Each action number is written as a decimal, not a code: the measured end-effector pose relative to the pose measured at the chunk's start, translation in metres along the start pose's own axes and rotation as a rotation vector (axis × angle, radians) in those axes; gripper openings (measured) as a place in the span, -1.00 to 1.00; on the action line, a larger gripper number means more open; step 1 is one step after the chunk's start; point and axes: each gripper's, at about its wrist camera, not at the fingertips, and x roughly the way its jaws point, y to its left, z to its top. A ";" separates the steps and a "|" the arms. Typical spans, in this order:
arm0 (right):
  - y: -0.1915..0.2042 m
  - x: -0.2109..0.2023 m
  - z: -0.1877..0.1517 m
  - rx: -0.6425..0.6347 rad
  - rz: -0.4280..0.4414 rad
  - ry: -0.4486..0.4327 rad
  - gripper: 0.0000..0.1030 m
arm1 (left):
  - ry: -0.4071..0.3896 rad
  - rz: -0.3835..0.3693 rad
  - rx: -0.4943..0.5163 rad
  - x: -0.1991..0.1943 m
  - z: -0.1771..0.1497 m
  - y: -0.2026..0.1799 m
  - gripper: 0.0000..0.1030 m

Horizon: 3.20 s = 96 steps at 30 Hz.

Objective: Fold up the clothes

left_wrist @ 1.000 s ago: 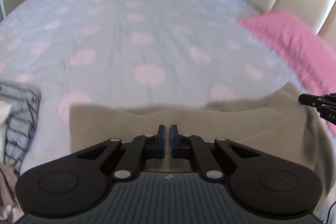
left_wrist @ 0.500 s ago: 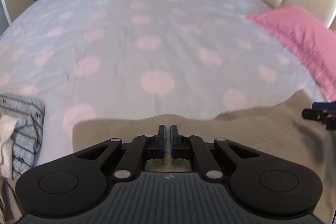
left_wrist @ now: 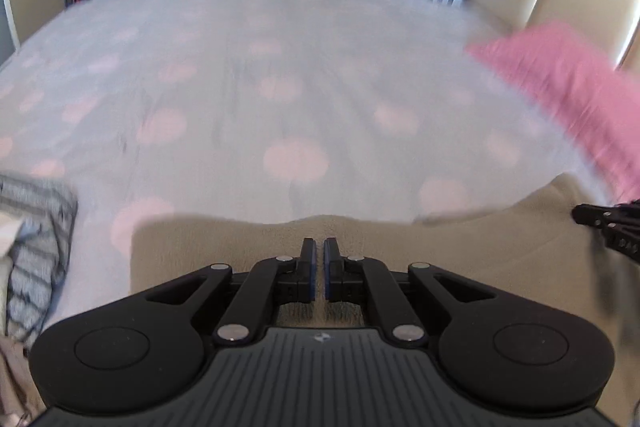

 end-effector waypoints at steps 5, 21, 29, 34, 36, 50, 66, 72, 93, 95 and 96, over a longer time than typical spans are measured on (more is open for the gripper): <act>-0.012 -0.027 0.022 0.020 -0.060 -0.148 -0.97 | -0.004 0.029 0.010 0.009 0.011 -0.008 -0.96; -0.021 0.049 -0.003 0.208 -0.026 0.089 -0.71 | 0.135 0.098 -0.004 0.041 -0.004 0.002 -0.44; -0.063 -0.036 -0.017 0.330 0.069 -0.011 -0.34 | 0.027 0.018 -0.016 -0.052 -0.025 0.021 -0.23; -0.086 -0.091 -0.056 0.365 0.092 -0.033 -0.24 | 0.049 0.025 -0.024 -0.097 -0.054 0.038 -0.23; -0.094 -0.110 -0.078 0.380 0.090 -0.041 -0.21 | 0.060 0.028 -0.038 -0.112 -0.069 0.045 -0.23; -0.130 -0.151 -0.206 0.632 0.131 0.055 -0.04 | 0.183 0.096 -0.093 -0.151 -0.167 0.075 -0.05; -0.124 -0.123 -0.211 0.778 0.238 0.101 -0.43 | 0.208 0.037 -0.166 -0.127 -0.181 0.067 -0.42; -0.087 -0.147 -0.185 0.435 0.050 0.035 -0.63 | 0.187 0.071 -0.109 -0.141 -0.172 0.058 -0.74; -0.090 -0.122 -0.189 0.275 -0.023 0.140 -0.19 | 0.300 0.082 -0.058 -0.142 -0.165 0.072 0.08; -0.095 -0.134 -0.186 0.271 -0.032 0.105 -0.11 | 0.268 0.051 -0.067 -0.152 -0.156 0.074 0.17; -0.098 -0.138 -0.184 0.282 -0.018 0.091 0.02 | 0.252 0.031 -0.084 -0.157 -0.151 0.077 0.18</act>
